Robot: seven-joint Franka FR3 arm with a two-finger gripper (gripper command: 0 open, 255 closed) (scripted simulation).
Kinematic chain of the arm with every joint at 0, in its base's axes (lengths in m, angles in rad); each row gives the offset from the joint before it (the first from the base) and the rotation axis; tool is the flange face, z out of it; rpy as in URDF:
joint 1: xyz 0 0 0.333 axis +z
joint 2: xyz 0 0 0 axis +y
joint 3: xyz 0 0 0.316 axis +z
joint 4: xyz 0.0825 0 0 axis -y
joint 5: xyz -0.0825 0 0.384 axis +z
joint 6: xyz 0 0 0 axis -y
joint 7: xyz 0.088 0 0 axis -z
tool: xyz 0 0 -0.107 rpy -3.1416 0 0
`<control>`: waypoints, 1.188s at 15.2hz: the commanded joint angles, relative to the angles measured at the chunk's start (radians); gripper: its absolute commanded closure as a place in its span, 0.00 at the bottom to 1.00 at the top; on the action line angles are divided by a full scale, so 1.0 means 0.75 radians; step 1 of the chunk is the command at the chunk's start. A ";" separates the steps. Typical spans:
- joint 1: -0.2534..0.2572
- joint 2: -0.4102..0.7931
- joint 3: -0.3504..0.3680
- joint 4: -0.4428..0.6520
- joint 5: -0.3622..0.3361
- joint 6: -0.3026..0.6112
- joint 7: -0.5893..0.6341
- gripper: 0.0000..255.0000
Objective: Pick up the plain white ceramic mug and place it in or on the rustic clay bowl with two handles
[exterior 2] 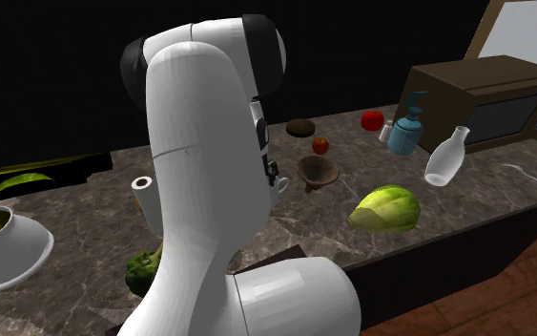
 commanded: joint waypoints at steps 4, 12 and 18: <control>0.000 0.000 0.000 0.000 0.000 0.000 0.000 1.00; 0.000 0.000 0.000 0.000 0.000 0.000 0.000 1.00; 0.016 -0.076 -0.020 -0.022 -0.019 -0.053 0.006 1.00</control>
